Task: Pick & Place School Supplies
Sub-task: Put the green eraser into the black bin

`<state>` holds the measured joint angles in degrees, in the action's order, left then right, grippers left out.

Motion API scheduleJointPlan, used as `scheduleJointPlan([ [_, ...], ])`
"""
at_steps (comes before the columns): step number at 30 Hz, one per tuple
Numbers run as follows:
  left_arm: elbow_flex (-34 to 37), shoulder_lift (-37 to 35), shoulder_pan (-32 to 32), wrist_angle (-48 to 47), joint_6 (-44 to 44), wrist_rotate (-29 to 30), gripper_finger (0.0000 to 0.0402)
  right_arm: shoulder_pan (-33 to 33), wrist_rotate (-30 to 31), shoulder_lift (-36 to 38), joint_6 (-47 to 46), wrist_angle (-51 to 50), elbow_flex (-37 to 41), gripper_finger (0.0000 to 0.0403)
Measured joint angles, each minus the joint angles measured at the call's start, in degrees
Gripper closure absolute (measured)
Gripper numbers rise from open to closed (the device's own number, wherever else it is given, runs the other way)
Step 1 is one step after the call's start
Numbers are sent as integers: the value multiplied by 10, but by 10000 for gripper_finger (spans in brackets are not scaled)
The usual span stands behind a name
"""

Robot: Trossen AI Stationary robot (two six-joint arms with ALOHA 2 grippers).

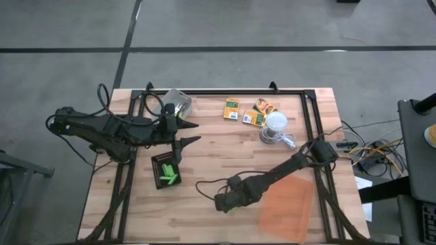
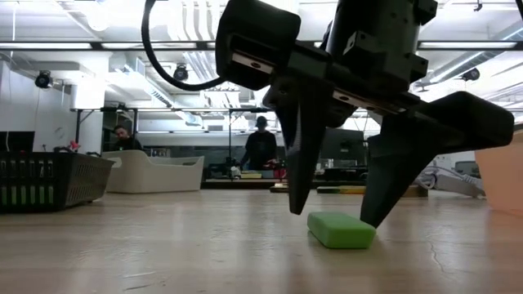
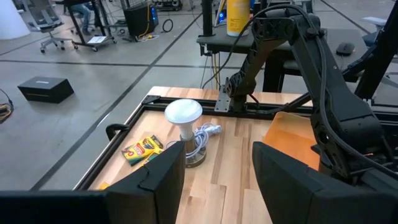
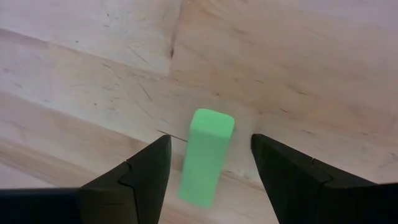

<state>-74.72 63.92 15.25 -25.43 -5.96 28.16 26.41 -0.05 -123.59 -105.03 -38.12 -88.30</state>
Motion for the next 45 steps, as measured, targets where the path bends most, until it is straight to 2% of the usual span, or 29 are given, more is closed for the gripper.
scheduleJointPlan([
  [9,0,0,0,0,0,0,209,0,-10,5,31,0,2,176],
  [16,0,0,0,-1,0,0,209,3,77,30,138,4,-49,184],
  [18,0,0,0,-1,0,0,209,2,90,32,192,9,-64,184],
  [26,0,0,0,-1,-3,0,209,8,89,27,545,35,-79,184],
  [35,0,0,0,-1,-12,0,209,8,91,25,747,43,-60,184],
  [38,0,0,0,-1,-13,0,209,8,95,25,765,57,-39,184],
  [45,0,0,0,-2,-16,0,209,18,171,26,757,148,11,184],
])
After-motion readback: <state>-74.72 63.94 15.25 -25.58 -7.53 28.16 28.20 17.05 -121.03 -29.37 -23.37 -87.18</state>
